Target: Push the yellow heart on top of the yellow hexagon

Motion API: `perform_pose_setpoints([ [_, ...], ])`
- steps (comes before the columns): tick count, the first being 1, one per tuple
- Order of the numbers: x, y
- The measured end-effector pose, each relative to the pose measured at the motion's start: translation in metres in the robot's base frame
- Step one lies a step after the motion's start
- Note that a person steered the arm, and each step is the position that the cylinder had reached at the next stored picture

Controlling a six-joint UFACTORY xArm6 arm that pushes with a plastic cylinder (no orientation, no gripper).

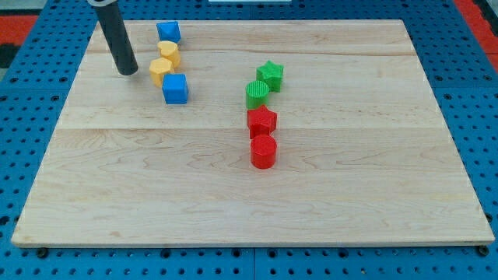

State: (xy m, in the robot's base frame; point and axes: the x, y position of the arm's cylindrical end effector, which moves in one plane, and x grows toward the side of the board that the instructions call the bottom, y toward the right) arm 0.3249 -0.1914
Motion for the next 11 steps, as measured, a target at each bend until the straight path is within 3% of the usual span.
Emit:
perform_pose_setpoints([
  [2,0.001,0.039],
  [4,0.001,0.025],
  [7,-0.044,0.028],
  [9,-0.05,0.046],
  [11,-0.075,-0.047],
])
